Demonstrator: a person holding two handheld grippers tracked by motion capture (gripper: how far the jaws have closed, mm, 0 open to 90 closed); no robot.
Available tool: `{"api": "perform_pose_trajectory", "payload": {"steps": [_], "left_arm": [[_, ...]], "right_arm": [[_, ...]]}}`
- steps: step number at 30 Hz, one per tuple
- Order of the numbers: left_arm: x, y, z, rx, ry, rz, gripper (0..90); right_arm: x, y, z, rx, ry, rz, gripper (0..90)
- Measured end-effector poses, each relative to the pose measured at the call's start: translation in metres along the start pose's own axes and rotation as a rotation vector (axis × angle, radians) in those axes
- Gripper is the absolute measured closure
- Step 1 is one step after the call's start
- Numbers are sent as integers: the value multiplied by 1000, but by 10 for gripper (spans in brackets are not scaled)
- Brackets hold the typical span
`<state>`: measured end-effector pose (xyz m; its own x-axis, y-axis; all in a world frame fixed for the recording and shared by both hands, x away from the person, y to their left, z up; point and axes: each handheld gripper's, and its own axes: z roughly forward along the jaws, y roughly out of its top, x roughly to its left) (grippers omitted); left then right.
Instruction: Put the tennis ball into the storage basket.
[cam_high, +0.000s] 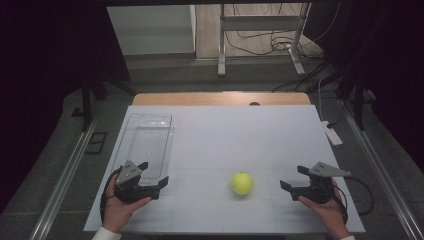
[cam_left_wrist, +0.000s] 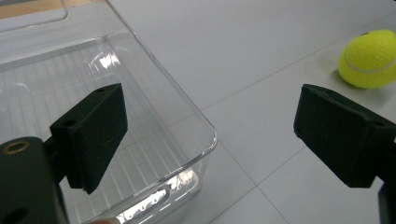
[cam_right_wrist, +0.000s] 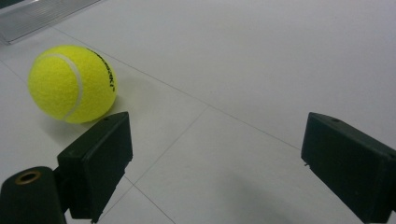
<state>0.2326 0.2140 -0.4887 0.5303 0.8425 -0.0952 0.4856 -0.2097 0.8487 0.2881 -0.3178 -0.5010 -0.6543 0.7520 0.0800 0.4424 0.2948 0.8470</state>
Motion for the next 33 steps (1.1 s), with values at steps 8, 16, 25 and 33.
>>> {"api": "perform_pose_trajectory", "payload": {"steps": [8, 16, 25, 33], "left_arm": [[-4, 9, -4, -24, -3, 32, 106], [-6, 17, -3, 6, -23, 33, 105], [-10, 25, 0, 26, -54, 29, 105], [-14, 33, 4, 28, -83, 27, 105]], "right_arm": [[-1, -1, 0, 3, -5, 5, 94], [-1, -1, 0, 7, -6, 3, 94], [-2, -1, 0, 6, -8, 6, 92], [-2, -1, 1, 11, -10, 6, 92]]}}
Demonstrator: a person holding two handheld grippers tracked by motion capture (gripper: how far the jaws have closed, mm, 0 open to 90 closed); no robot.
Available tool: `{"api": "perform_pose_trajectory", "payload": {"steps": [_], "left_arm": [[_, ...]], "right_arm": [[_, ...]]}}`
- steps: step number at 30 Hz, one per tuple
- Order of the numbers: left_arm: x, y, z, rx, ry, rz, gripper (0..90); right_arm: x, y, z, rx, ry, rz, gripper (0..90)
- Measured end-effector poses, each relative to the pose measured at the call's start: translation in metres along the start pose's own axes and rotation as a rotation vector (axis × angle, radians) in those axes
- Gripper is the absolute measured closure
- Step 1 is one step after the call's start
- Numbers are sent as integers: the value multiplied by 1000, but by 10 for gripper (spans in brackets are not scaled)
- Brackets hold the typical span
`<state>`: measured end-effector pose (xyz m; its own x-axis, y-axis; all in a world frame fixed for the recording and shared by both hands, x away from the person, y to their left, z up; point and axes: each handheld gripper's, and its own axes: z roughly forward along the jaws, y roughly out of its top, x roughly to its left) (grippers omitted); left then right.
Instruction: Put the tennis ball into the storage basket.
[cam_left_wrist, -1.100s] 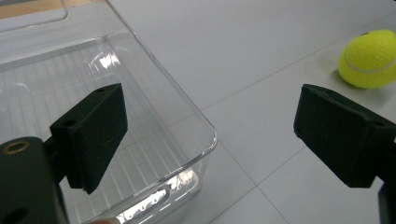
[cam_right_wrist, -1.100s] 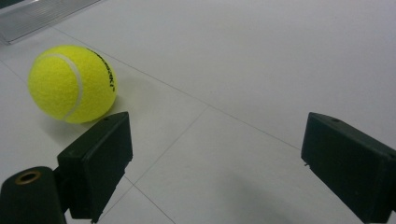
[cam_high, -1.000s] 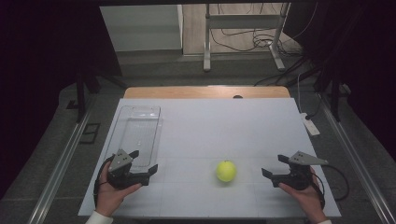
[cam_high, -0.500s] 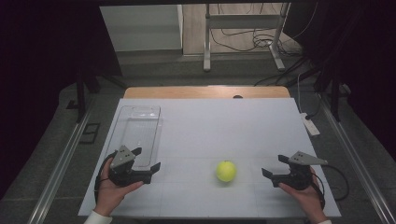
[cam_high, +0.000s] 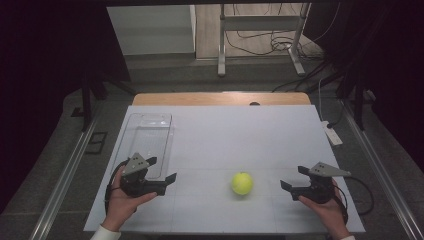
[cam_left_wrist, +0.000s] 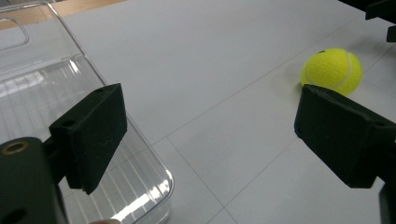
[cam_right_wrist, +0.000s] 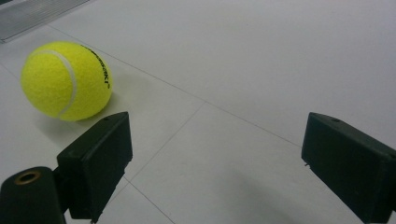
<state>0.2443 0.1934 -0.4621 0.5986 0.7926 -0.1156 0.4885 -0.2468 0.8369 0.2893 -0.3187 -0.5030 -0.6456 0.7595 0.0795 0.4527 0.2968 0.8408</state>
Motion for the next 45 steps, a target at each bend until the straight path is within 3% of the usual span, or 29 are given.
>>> {"api": "perform_pose_trajectory", "payload": {"steps": [7, 25, 45], "left_arm": [[-6, 6, 9, 19, -16, 30, 103], [-11, 12, 16, 41, -47, 55, 104], [-29, 31, 35, 69, -108, 119, 104]], "right_arm": [[0, 0, 0, 2, 1, -2, 92], [0, -1, 1, 10, -1, -6, 92], [-1, -1, 1, 7, -1, -4, 92]]}}
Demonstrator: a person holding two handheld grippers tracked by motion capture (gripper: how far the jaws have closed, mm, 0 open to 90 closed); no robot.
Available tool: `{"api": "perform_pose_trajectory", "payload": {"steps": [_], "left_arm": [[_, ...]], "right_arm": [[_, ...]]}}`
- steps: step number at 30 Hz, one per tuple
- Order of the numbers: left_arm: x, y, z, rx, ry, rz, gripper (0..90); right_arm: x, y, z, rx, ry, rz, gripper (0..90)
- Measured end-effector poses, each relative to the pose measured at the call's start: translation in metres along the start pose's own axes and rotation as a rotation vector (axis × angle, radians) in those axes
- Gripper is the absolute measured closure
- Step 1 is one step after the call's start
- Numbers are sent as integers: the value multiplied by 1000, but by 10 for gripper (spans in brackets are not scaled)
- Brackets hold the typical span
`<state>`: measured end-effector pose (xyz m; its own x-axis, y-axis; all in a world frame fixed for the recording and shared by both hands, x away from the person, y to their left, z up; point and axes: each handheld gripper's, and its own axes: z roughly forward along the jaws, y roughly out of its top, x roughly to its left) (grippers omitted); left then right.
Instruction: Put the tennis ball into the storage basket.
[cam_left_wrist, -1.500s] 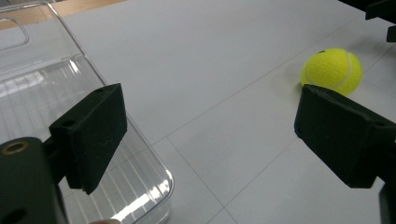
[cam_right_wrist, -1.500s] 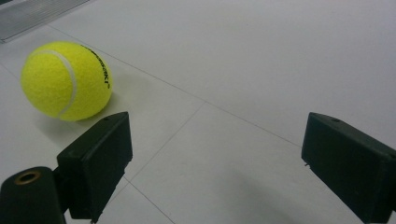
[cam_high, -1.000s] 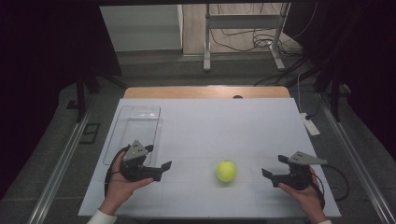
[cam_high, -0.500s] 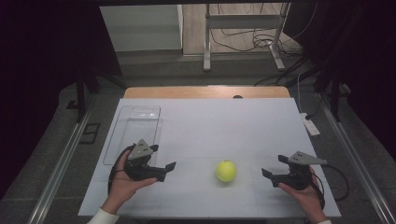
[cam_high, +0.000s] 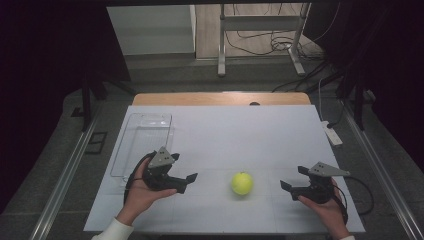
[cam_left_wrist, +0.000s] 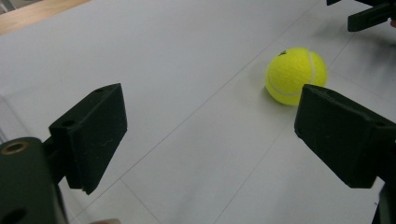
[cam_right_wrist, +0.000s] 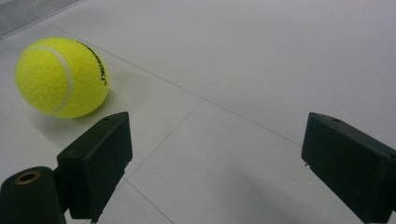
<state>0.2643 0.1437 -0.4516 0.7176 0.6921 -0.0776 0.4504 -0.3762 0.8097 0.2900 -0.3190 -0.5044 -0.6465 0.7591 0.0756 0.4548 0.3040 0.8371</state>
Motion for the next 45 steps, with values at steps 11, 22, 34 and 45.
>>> {"api": "perform_pose_trajectory", "payload": {"steps": [11, 22, 34, 45], "left_arm": [[-7, 10, 11, 15, -27, 29, 104], [-11, 15, 19, 35, -47, 42, 103], [-21, 27, 32, 44, -85, 74, 102], [-26, 32, 40, 53, -101, 82, 100]], "right_arm": [[0, 0, 0, 2, 1, -2, 92], [0, 0, 0, 3, 1, -5, 92], [0, 0, 0, 1, 2, -3, 92], [0, 0, 0, 1, 2, -5, 90]]}}
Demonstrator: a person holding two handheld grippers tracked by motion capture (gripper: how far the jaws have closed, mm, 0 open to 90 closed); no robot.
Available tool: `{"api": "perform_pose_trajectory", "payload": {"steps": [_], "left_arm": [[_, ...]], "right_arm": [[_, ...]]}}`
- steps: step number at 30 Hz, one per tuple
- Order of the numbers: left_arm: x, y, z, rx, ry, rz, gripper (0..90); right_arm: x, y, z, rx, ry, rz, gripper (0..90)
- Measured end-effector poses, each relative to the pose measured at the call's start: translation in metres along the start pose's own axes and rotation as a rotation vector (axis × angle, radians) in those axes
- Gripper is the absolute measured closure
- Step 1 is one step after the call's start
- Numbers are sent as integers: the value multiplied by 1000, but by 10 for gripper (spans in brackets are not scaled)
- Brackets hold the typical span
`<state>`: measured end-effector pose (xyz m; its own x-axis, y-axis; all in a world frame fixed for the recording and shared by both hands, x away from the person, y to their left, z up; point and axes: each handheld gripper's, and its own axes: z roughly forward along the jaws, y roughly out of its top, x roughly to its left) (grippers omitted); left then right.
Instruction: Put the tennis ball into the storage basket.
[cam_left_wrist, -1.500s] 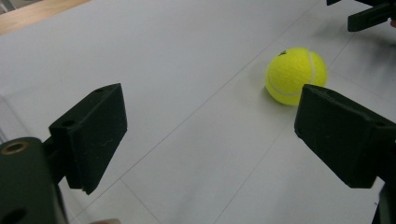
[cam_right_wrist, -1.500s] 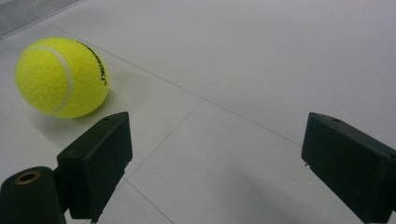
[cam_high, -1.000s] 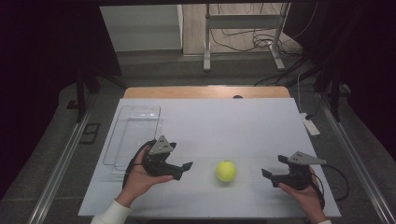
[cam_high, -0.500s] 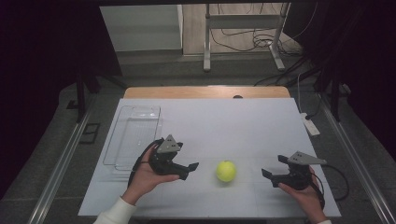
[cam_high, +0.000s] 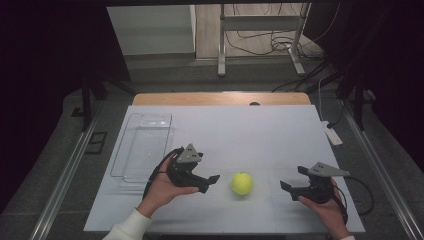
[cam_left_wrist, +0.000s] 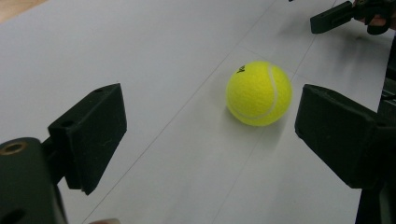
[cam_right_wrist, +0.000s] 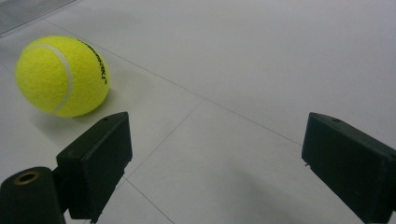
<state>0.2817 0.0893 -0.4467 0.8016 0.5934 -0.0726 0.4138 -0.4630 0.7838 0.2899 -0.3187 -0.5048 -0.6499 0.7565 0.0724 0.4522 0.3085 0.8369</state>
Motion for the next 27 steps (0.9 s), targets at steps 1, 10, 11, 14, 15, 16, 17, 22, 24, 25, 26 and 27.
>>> {"api": "perform_pose_trajectory", "payload": {"steps": [1, 10, 11, 14, 15, 16, 17, 22, 24, 25, 26, 27], "left_arm": [[0, 1, 1, 2, -2, 1, 100], [-3, 5, 11, 17, -27, 9, 93], [-4, 6, 12, 18, -29, 10, 93], [-5, 8, 15, 20, -34, 11, 93], [-6, 9, 16, 22, -35, 11, 92], [-6, 9, 17, 25, -39, 12, 92], [-6, 9, 17, 25, -39, 12, 91], [-9, 12, 23, 34, -52, 17, 90], [-10, 13, 27, 41, -59, 20, 89], [-11, 14, 30, 46, -61, 24, 88], [-11, 14, 32, 47, -62, 23, 87], [-12, 14, 34, 48, -65, 21, 86]], "right_arm": [[0, 0, 0, 0, 0, 0, 90], [0, 0, 0, 4, 1, -1, 91], [0, 0, 0, 4, 2, -1, 91], [0, 0, 0, 5, 1, -2, 91], [0, 0, 0, 6, 0, -3, 91], [1, 0, 0, 6, 0, -4, 91], [1, 0, 0, 6, 0, -4, 91], [0, 0, 0, 2, 5, -2, 91], [0, 0, 0, 4, 4, -3, 91], [0, 0, 1, 5, 4, -3, 91], [0, 0, 1, 5, 5, -4, 91], [0, 0, 1, 5, 5, -4, 90]]}}
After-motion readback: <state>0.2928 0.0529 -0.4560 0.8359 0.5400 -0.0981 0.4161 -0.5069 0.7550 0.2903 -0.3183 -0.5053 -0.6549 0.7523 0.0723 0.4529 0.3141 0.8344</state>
